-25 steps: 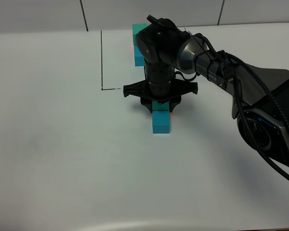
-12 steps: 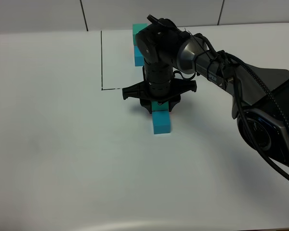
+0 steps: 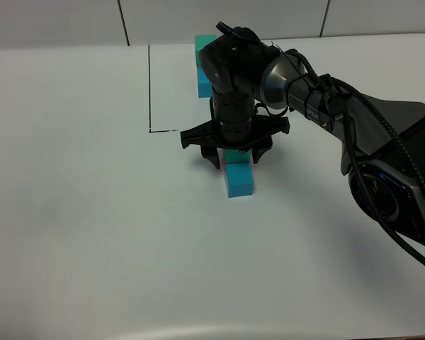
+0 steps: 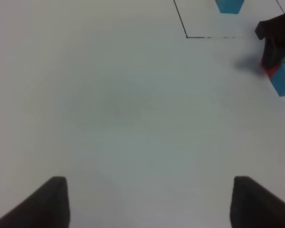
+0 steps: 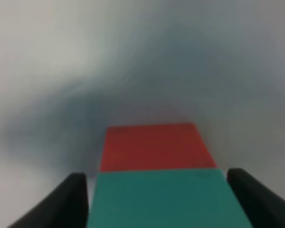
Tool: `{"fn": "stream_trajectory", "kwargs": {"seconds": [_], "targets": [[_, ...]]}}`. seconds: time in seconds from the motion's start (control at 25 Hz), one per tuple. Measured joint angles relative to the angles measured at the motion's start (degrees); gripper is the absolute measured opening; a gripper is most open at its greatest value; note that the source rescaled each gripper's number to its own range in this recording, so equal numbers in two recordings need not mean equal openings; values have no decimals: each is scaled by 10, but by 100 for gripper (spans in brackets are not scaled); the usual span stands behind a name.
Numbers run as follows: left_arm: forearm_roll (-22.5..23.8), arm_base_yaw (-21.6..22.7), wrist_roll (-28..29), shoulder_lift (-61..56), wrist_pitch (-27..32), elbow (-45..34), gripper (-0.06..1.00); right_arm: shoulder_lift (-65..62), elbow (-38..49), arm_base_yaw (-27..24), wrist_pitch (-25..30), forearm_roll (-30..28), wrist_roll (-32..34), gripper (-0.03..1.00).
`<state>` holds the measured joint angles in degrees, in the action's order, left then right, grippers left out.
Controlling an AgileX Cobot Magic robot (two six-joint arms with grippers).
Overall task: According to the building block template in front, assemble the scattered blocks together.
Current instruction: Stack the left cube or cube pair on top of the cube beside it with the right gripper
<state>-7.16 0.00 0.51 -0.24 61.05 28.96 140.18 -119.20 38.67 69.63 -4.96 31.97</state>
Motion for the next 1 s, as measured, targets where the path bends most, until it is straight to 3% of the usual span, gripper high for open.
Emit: {"fn": "stream_trajectory", "kwargs": {"seconds": [0.12,0.44,0.76,1.0], "targets": [[0,0,0,0,0,0,51,0,-1,0,0,13,-17,45],[0,0,0,0,0,0,51,-1,-1,0,0,25,-34,50],[0,0,0,0,0,0,51,-32,-1,-1,-5,25,-50,79],[0,0,0,0,0,0,51,-69,-1,-6,-2,25,-56,83]]}}
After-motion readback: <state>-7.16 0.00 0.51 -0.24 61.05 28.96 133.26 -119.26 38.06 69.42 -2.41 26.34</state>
